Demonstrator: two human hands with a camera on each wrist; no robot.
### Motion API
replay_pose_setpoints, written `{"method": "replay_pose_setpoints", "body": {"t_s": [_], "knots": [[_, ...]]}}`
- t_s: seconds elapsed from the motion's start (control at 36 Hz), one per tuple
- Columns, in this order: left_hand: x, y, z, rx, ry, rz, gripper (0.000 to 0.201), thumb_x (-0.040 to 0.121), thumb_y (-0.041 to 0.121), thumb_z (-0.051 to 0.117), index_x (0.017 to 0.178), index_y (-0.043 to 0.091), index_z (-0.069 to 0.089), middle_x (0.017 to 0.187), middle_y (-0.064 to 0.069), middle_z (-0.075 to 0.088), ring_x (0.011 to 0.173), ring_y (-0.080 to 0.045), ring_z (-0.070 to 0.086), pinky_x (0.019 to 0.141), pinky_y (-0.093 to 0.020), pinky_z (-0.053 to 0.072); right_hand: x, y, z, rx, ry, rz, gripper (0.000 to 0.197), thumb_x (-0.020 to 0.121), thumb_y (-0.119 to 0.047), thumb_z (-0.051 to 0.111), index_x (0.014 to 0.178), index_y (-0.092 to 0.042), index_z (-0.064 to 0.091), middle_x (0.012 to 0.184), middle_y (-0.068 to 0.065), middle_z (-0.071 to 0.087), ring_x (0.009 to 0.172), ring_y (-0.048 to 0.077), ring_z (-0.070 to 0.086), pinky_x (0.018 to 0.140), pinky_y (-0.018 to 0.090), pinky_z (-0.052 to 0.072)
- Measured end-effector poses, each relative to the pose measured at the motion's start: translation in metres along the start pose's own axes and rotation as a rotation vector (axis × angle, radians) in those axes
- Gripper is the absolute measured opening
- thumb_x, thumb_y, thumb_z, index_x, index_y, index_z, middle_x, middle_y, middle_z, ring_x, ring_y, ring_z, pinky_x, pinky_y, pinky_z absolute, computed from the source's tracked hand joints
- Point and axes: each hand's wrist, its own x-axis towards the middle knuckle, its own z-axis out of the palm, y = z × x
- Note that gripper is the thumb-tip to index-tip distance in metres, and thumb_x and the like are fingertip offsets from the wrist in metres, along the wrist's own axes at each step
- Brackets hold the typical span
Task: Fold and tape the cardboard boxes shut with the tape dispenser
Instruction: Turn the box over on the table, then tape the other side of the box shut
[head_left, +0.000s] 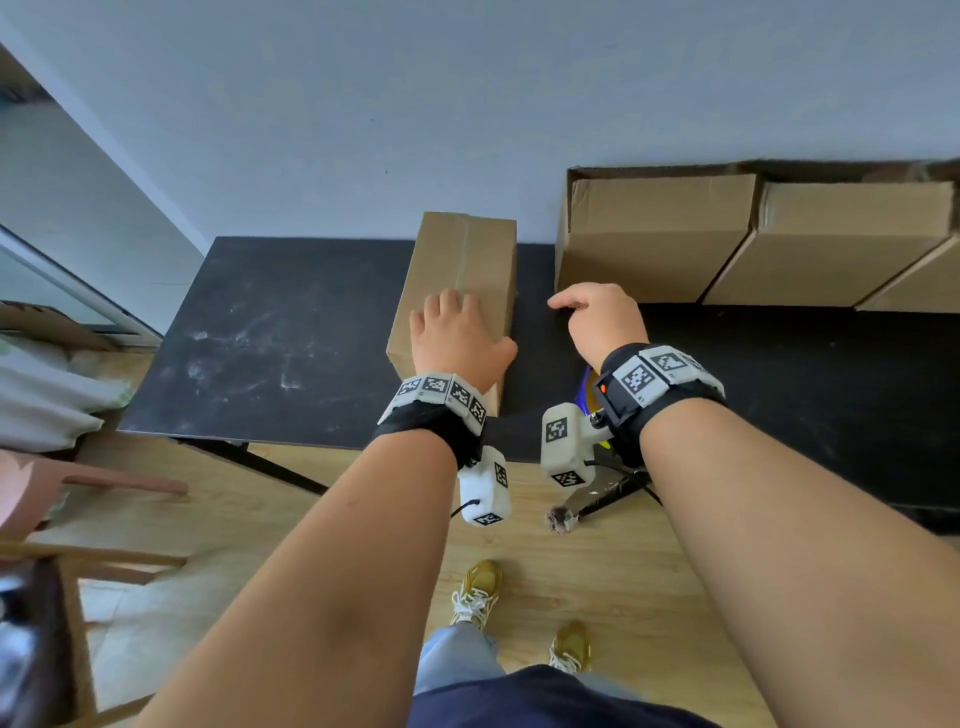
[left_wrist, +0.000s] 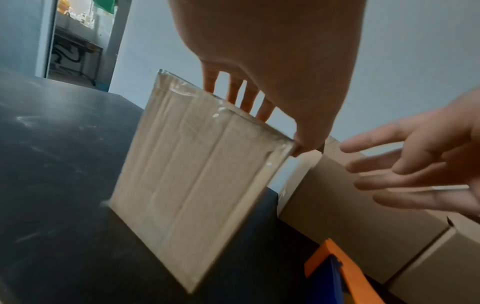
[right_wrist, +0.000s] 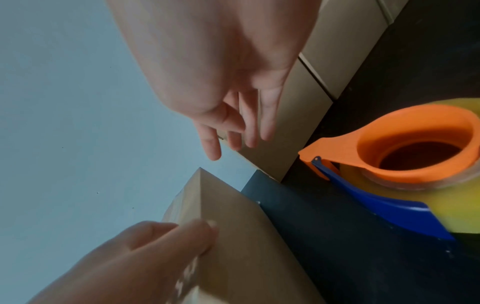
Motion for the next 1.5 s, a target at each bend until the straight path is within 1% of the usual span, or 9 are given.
{"method": "replay_pose_setpoints", "body": {"t_s": [0.22, 0.36, 0.56, 0.69, 0.86, 1.0, 1.11, 1.28, 1.5], "knots": [[-0.016, -0.031, -0.005, -0.072, 0.017, -0.029, 0.053, 0.065, 0.009, 0.053, 0.118, 0.013, 0.052, 0.118, -0.007, 0.045, 0.115, -0.029, 0.039, 0.108, -0.037, 0.025, 0.006, -0.011, 0.008, -0.038, -0.15, -0.012, 0.049, 0.1, -0.014, 0.043, 0.147, -0.024, 0.039, 0.146, 0.007, 0.042, 0.118, 0.022, 0.052, 0.087, 0.027, 0.038], [-0.025, -0.049, -0.006, -0.379, 0.031, -0.075, 0.05, 0.069, 0.002, 0.051, 0.117, 0.014, 0.06, 0.12, -0.001, 0.046, 0.118, -0.024, 0.039, 0.105, -0.034, 0.034, 0.003, -0.024, 0.02, -0.025, -0.237, 0.009, 0.056, 0.103, -0.019, 0.041, 0.156, -0.02, 0.02, 0.16, 0.002, 0.023, 0.142, 0.022, 0.031, 0.109, 0.031, 0.03], [-0.018, -0.036, -0.012, -0.269, -0.007, -0.045, 0.037, 0.088, 0.035, 0.053, 0.123, 0.024, 0.058, 0.131, 0.0, 0.044, 0.128, -0.023, 0.034, 0.114, -0.042, 0.02, -0.005, -0.02, 0.033, -0.009, -0.04, 0.097, 0.049, 0.089, 0.001, 0.037, 0.13, -0.021, 0.049, 0.125, 0.005, 0.06, 0.105, 0.026, 0.057, 0.084, 0.035, 0.047], [-0.014, -0.016, -0.001, -0.107, -0.091, 0.017, 0.046, 0.097, 0.046, 0.035, 0.142, 0.036, 0.035, 0.151, 0.003, 0.029, 0.143, -0.02, 0.015, 0.115, -0.057, 0.0, -0.013, -0.005, 0.027, -0.096, -0.053, 0.081, 0.037, 0.092, -0.002, 0.037, 0.112, -0.02, 0.062, 0.104, -0.002, 0.059, 0.089, 0.02, 0.051, 0.07, 0.028, 0.035], [-0.016, 0.006, 0.014, -0.096, -0.064, 0.077, 0.048, 0.101, 0.032, 0.023, 0.149, 0.027, 0.028, 0.158, 0.004, 0.02, 0.147, -0.016, 0.006, 0.119, -0.049, -0.001, -0.022, 0.035, 0.025, -0.097, 0.084, 0.216, 0.035, 0.094, -0.008, 0.044, 0.125, -0.016, 0.059, 0.127, 0.007, 0.06, 0.11, 0.027, 0.058, 0.075, 0.025, 0.034], [-0.02, 0.006, 0.024, -0.042, 0.005, 0.084, 0.049, 0.101, 0.032, 0.023, 0.149, 0.024, 0.03, 0.157, 0.003, 0.023, 0.147, -0.016, 0.009, 0.119, -0.049, 0.0, -0.03, 0.069, 0.027, -0.251, 0.058, 0.295, 0.038, 0.093, -0.021, 0.055, 0.131, -0.016, 0.052, 0.072, 0.001, 0.054, 0.066, 0.024, 0.052, 0.056, 0.028, 0.036], [-0.024, 0.005, 0.029, -0.019, 0.074, 0.099, 0.048, 0.099, 0.03, 0.026, 0.146, 0.023, 0.034, 0.155, 0.002, 0.029, 0.146, -0.018, 0.014, 0.119, -0.05, 0.006, -0.022, 0.084, 0.045, -0.283, -0.089, 0.411, 0.06, 0.091, -0.038, 0.065, 0.141, -0.019, 0.038, 0.109, 0.01, 0.061, 0.09, 0.027, 0.061, 0.068, 0.031, 0.043], [-0.023, 0.003, 0.035, -0.007, 0.129, 0.116, 0.047, 0.099, 0.029, 0.027, 0.144, 0.02, 0.039, 0.152, -0.001, 0.034, 0.145, -0.021, 0.02, 0.117, -0.052, 0.012, -0.011, 0.091, 0.062, -0.399, -0.177, 0.503, 0.047, 0.09, -0.052, 0.06, 0.104, -0.008, 0.051, 0.071, 0.004, 0.045, 0.076, 0.023, 0.054, 0.069, 0.034, 0.046], [-0.021, 0.003, 0.041, -0.019, 0.184, 0.129, 0.046, 0.097, 0.027, 0.032, 0.139, 0.017, 0.047, 0.147, -0.005, 0.043, 0.141, -0.025, 0.031, 0.114, -0.055, 0.02, -0.003, 0.092, 0.063, -0.429, -0.195, 0.502, 0.032, 0.092, -0.04, 0.062, 0.088, -0.01, 0.053, 0.069, 0.005, 0.048, 0.056, 0.019, 0.045, 0.059, 0.032, 0.039]]}}
